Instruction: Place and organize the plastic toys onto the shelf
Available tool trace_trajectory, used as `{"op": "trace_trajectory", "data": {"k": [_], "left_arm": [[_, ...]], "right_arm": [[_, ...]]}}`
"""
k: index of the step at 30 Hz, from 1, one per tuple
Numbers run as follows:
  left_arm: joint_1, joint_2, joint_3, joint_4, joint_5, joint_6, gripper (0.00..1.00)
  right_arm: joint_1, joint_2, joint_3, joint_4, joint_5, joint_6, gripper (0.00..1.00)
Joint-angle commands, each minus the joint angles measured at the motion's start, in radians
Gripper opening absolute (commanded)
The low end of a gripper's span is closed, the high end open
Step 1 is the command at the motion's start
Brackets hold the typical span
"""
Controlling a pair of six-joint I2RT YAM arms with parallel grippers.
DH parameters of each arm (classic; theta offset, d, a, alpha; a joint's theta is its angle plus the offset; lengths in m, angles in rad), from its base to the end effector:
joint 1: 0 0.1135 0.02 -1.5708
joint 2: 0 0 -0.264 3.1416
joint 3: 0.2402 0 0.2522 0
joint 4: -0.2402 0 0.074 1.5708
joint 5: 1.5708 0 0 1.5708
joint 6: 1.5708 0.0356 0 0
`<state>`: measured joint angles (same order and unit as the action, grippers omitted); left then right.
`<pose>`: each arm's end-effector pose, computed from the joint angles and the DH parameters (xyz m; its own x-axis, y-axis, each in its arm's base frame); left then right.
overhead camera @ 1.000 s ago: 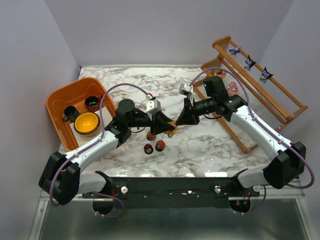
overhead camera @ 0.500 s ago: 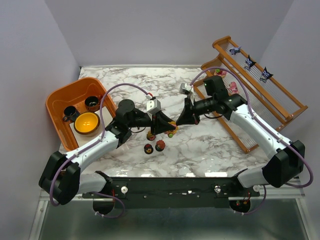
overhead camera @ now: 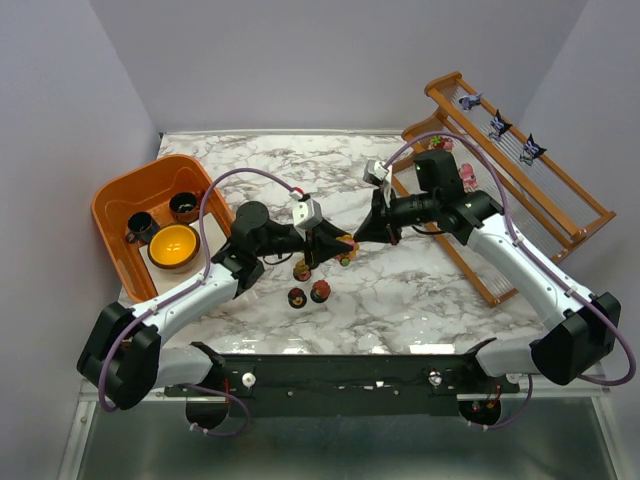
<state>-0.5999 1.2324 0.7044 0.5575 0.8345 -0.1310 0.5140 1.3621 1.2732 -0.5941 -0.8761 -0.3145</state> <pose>0.2097 -0.1754 0.2938 -0.1052 -0.0343 -0.9939 0.9851 0.1328 -0.1089 0.2388 0.1662 0.3487 -0.2647 -0.3769 -0.8876 -0.9628 0.1555 0.2211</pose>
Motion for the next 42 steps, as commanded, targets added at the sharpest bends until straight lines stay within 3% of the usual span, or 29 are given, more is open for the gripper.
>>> {"op": "trace_trajectory", "data": {"k": [1,7,10,13,15,18,22,32,37,42], "left_arm": [[0.012,-0.007,-0.028,0.005,-0.115,0.044,0.43],[0.012,-0.010,-0.031,0.010,-0.136,0.041,0.65],[0.012,-0.007,-0.029,0.012,-0.135,0.036,0.57],[0.014,-0.008,-0.034,0.021,-0.159,0.027,0.68],[0.014,-0.011,-0.037,0.024,-0.166,0.024,0.69],[0.014,-0.016,-0.031,0.004,-0.190,0.008,0.69],[0.015,-0.048,-0.036,-0.045,-0.297,-0.005,0.87],[0.015,-0.181,-0.106,-0.179,-0.691,-0.073,0.98],[0.017,-0.209,-0.137,-0.220,-0.822,-0.096,0.98],[0.018,-0.202,-0.146,-0.220,-0.896,-0.081,0.99]], "right_arm": [[0.009,-0.040,-0.005,-0.001,0.008,0.032,0.01],[0.006,-0.035,0.008,-0.030,0.011,0.009,0.01],[0.009,-0.026,0.014,-0.052,0.011,-0.008,0.01],[0.008,-0.024,0.011,-0.058,0.022,-0.014,0.01],[0.008,-0.024,0.003,-0.055,0.040,-0.009,0.01],[0.008,-0.021,-0.015,-0.058,0.121,0.023,0.01],[0.008,-0.061,-0.113,0.006,0.288,0.145,0.02],[0.056,-0.023,-0.308,0.158,0.333,0.394,0.49],[0.067,0.112,-0.334,0.293,0.289,0.575,0.58],[0.073,0.268,-0.261,0.277,0.255,0.617,0.66]]}}
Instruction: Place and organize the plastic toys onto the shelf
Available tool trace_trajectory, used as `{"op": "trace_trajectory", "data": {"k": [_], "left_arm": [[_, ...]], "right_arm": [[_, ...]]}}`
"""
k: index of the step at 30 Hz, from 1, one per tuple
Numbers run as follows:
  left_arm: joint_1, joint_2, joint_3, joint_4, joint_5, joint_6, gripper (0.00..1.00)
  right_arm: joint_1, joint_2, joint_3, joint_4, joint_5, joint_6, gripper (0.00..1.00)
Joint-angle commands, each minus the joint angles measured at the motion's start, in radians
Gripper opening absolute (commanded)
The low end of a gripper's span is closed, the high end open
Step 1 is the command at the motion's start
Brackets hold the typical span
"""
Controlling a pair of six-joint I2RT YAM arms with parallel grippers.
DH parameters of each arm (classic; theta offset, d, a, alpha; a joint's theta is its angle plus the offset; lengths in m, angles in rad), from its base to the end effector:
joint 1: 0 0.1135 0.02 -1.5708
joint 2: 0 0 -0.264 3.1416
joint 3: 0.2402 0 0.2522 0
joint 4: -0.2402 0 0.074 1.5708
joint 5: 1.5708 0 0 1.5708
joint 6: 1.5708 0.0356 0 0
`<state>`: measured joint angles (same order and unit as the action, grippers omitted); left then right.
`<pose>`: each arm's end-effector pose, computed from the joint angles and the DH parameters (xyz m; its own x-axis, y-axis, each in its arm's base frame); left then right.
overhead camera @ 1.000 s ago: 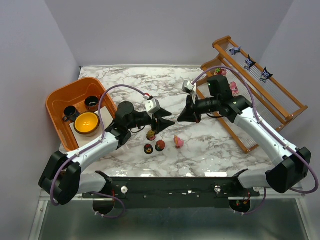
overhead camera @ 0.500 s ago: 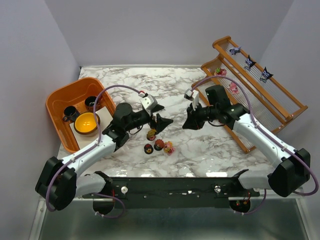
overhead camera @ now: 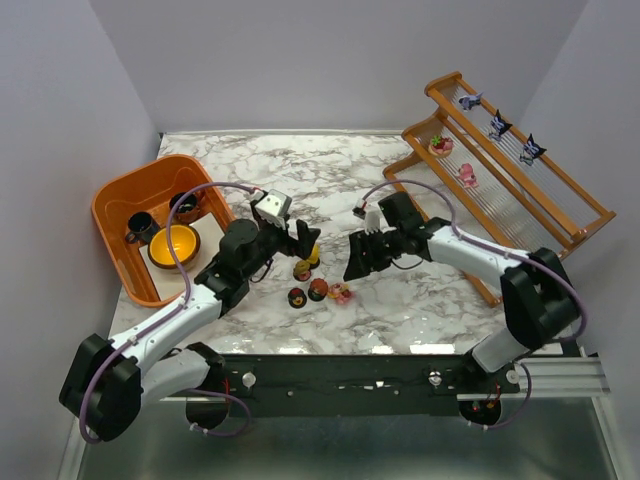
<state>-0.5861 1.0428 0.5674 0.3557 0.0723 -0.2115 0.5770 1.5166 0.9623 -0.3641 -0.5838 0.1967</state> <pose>0.1993 -0.1354 0.2697 -0.2256 -0.1015 -0.9689 0.5769 0.7875 -0.2169 0.2479 0.1847 0.2168 -0.7969 -0.3241 -0.5098 -0.5913 0.5915 0.5482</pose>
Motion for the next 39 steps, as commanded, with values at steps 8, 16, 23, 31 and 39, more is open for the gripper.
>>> {"op": "trace_trajectory", "data": {"k": [8,16,23,31,39], "left_arm": [[0.005,-0.013,0.009,-0.035,-0.177,0.029,0.99],[0.005,-0.018,0.005,-0.029,-0.174,0.024,0.99],[0.003,-0.017,0.000,-0.017,-0.160,0.012,0.99],[0.003,-0.018,-0.003,-0.014,-0.154,0.008,0.99],[0.003,-0.013,-0.008,-0.003,-0.132,-0.022,0.99]], "right_arm": [[0.047,0.257,0.121,-0.029,-0.066,0.056,0.66],[0.083,0.324,0.121,-0.093,-0.047,0.035,0.67],[0.098,0.361,0.111,-0.150,-0.002,0.004,0.65],[0.100,0.358,0.096,-0.144,-0.016,-0.020,0.42],[0.096,0.219,0.035,-0.075,0.013,0.016,0.04]]}}
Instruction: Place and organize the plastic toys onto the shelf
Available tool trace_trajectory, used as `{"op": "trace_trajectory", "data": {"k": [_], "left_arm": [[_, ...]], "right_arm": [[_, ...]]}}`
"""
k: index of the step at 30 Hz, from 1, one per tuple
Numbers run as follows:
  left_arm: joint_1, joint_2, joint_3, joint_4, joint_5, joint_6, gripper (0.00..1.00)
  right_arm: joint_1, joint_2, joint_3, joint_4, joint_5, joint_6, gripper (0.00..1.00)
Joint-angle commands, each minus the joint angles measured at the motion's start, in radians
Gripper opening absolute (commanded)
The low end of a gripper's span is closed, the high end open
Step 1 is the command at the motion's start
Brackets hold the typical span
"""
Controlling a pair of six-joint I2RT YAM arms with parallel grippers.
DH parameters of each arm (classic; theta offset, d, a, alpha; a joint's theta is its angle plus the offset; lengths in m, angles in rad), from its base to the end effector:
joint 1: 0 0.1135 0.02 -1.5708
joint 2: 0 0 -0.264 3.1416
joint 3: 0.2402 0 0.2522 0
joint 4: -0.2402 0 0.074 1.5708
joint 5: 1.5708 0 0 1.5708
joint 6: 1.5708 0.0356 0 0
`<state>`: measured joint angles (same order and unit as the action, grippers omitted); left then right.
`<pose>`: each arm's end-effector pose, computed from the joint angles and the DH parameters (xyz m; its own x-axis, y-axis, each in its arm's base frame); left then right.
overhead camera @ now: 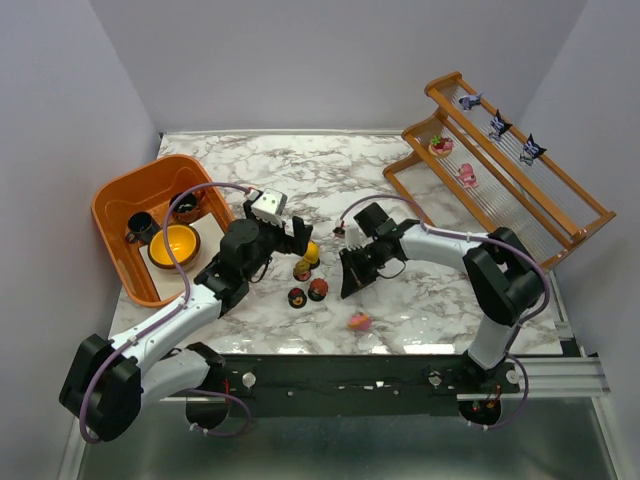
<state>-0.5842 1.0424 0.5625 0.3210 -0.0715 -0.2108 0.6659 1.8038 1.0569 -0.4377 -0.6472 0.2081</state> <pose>0.2016 -0.1303 0.2643 -0.2319 -0.0969 -0.9679 0.4528 0.8699 -0.1955 0.2541 0.2269 0.1531 -0.8515 -0.4593 -0.2531 -0.5064 0.5948 0.6243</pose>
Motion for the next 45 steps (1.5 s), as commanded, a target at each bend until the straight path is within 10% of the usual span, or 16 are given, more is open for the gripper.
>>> {"op": "trace_trajectory", "data": {"k": [1,10,20,45], "left_arm": [[0.000,-0.013,-0.003,0.033,0.013,-0.025,0.99],[0.000,-0.004,-0.004,0.035,0.050,-0.053,0.99],[-0.049,0.021,0.040,-0.028,0.212,0.056,0.99],[-0.566,0.197,0.148,-0.117,0.297,0.416,0.99]], "right_arm": [[0.006,-0.083,-0.067,0.010,0.089,0.014,0.02],[-0.012,-0.168,-0.100,0.059,0.201,0.062,0.02],[-0.055,-0.463,-0.195,-0.102,0.516,0.172,0.47],[-0.298,-0.647,-0.164,-0.167,0.505,0.160,0.93]]}}
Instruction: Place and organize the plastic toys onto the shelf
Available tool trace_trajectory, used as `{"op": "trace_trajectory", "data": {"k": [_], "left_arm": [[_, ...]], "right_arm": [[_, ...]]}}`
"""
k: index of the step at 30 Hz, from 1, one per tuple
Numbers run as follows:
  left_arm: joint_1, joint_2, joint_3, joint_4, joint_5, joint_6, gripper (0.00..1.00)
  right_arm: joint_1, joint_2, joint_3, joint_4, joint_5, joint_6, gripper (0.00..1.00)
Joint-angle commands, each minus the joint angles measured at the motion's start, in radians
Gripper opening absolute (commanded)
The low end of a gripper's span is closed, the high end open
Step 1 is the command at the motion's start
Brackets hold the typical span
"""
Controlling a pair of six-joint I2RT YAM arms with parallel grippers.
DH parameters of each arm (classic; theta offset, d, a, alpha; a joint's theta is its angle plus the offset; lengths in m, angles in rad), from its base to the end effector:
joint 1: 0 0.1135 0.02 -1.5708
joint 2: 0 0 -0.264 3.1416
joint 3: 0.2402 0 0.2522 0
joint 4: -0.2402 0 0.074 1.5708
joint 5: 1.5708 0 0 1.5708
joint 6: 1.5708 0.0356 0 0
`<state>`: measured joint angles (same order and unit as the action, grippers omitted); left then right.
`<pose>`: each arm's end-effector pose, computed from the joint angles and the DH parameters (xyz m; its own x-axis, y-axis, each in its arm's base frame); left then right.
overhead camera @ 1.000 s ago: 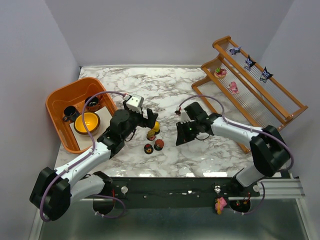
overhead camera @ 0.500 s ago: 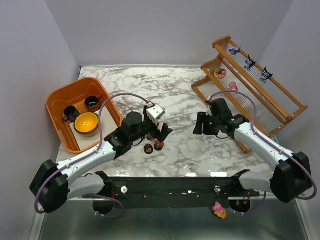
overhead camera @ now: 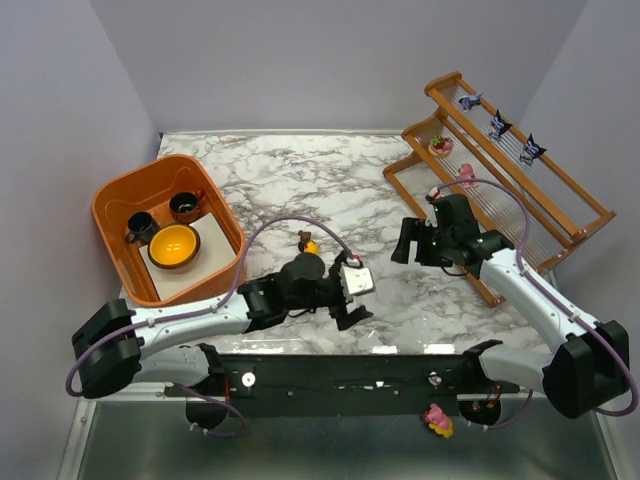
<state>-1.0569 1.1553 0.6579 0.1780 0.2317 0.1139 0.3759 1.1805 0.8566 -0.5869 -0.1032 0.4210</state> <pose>0.1209 -0.2309 0.2568 -0.0448 0.3045 -0.9515 0.9661 0.2556 0.0363 0.2200 0.0908 0.2501 -0.8439 0.1040 -0.5263 -0.0866 0.9418 0.3248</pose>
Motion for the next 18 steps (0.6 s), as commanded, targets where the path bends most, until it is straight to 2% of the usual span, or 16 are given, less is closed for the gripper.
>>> {"op": "trace_trajectory", "data": {"k": [1,9,18], "left_arm": [[-0.113,0.104,0.060,0.032,-0.011,0.108,0.98],[-0.323,0.326,0.201,0.058,-0.080,0.102,0.96],[-0.451,0.518,0.333,0.075,-0.158,0.115,0.94]], "right_arm": [[-0.008,-0.027,0.047,-0.019,-0.041,-0.062,0.93],[-0.029,-0.047,0.052,-0.025,-0.073,-0.126,0.94],[-0.071,-0.114,0.001,0.007,-0.145,-0.096,0.94]]}}
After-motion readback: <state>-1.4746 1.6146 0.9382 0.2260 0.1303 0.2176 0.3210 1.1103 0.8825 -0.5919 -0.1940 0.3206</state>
